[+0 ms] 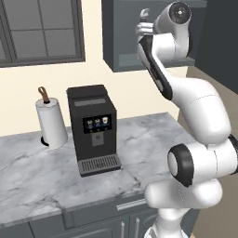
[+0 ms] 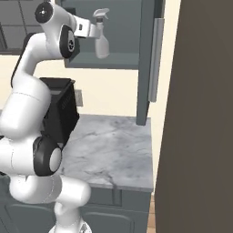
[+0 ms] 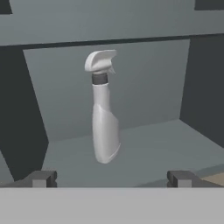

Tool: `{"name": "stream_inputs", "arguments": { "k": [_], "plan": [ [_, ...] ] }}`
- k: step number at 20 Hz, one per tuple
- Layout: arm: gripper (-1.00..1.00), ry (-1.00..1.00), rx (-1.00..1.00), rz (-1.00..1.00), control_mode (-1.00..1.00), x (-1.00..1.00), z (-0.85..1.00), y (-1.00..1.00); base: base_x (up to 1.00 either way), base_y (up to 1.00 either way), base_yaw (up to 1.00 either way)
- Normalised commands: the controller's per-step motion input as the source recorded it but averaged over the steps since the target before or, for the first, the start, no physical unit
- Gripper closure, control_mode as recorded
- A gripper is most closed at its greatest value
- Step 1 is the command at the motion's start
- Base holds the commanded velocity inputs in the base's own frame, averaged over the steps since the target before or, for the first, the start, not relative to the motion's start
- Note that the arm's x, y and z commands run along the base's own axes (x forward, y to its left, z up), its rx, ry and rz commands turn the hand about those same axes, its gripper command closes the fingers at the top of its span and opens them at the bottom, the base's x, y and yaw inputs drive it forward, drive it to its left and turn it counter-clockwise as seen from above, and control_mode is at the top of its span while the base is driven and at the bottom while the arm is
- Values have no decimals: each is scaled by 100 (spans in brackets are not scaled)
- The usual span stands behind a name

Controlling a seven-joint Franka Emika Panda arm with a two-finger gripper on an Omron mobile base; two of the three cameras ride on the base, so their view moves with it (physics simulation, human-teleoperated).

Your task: Move the cutting board and knife to the sink. Then move spray from the cabinet to the counter.

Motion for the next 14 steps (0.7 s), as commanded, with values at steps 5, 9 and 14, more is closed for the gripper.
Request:
{"name": "stream_inputs", "arguments": {
  "k": [5,9,14],
  "plan": [
    [-100,0,0,3,-100,41,-4,-7,0,0,0],
    [-100,-2,0,2,-100,35,-6,-6,0,0,0],
    [-100,-1,0,0,-100,36,-1,0,0,0,0]
  ]
}}
